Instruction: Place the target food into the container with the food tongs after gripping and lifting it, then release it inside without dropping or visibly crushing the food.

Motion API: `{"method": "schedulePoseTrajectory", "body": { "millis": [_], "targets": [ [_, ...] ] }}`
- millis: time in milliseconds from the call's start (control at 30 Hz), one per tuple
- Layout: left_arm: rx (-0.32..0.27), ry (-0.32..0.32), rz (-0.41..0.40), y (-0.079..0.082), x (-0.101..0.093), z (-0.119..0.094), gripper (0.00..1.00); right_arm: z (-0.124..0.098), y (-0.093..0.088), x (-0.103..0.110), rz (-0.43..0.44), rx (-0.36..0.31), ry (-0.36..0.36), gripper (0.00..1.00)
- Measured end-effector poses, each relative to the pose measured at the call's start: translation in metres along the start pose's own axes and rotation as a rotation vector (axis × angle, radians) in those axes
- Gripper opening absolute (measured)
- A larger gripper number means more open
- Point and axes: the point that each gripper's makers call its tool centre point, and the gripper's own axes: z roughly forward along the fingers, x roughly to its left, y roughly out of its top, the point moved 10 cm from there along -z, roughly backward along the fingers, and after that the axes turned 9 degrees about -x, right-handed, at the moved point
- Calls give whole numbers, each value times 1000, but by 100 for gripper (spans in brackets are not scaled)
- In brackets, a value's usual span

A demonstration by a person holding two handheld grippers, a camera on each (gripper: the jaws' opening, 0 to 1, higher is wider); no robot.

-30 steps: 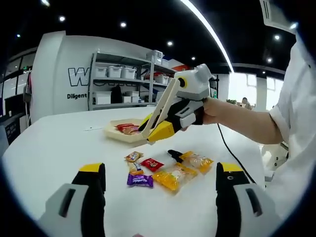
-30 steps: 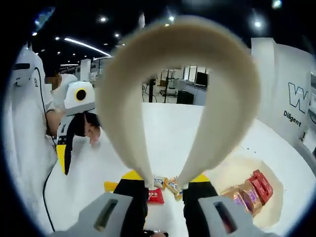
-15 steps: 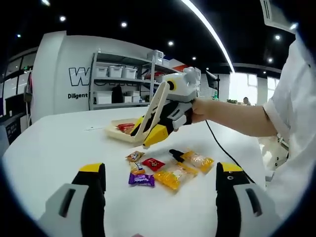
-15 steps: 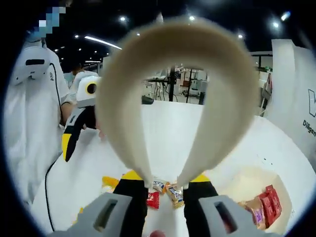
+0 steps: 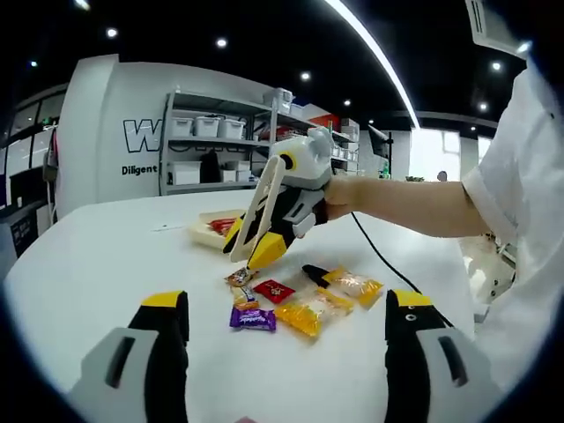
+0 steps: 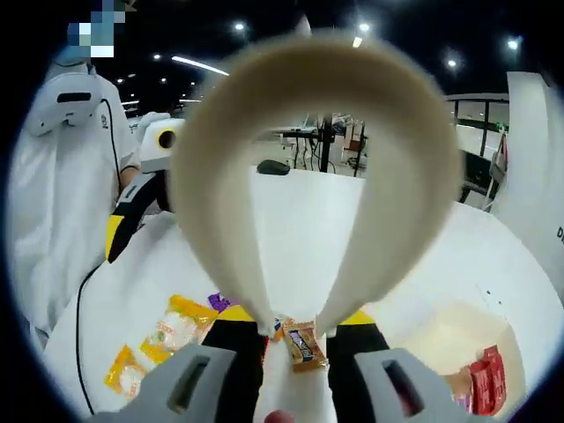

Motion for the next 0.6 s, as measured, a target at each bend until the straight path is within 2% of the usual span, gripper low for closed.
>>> {"method": "schedulePoseTrajectory", "body": {
  "millis": [300, 600],
  "targets": [
    [1, 2, 1, 0, 1, 0, 91, 3, -8, -3, -5, 17, 24, 22],
    [1, 2, 0, 0, 1, 0, 91, 4, -13, -8, 4, 23, 12, 22]
  ]
}}
